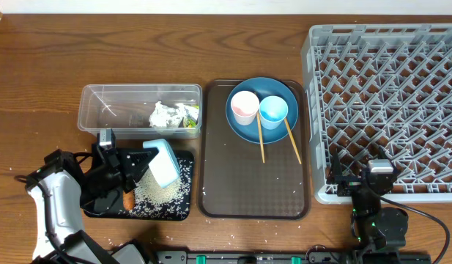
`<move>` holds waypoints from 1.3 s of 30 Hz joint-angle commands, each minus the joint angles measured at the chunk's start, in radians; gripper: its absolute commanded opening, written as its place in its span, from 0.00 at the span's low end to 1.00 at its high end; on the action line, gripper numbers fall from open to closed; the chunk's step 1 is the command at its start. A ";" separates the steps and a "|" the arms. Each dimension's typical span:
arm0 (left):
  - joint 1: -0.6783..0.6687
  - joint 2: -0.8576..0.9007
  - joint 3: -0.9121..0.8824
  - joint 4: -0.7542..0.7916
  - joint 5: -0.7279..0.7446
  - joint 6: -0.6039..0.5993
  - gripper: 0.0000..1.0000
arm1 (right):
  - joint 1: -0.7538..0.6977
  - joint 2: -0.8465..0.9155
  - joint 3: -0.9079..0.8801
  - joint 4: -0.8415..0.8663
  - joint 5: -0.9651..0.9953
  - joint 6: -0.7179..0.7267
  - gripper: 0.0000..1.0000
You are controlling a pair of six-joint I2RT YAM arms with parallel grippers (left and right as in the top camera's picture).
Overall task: Sort waste into correct bins and load items into the dishwasher rack
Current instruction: 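Carry emptied bowl with left gripper back onto the brown tray, release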
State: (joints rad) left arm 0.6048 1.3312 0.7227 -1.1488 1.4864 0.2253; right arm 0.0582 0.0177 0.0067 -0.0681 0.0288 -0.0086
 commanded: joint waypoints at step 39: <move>-1.382 -0.031 0.215 0.524 -1.372 -0.811 0.06 | -0.019 -0.002 -0.001 -0.004 -0.003 -0.008 0.99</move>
State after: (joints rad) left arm -0.7364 1.2491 0.9264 -0.6476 0.1905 -0.5541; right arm 0.0582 0.0177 0.0067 -0.0681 0.0284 -0.0086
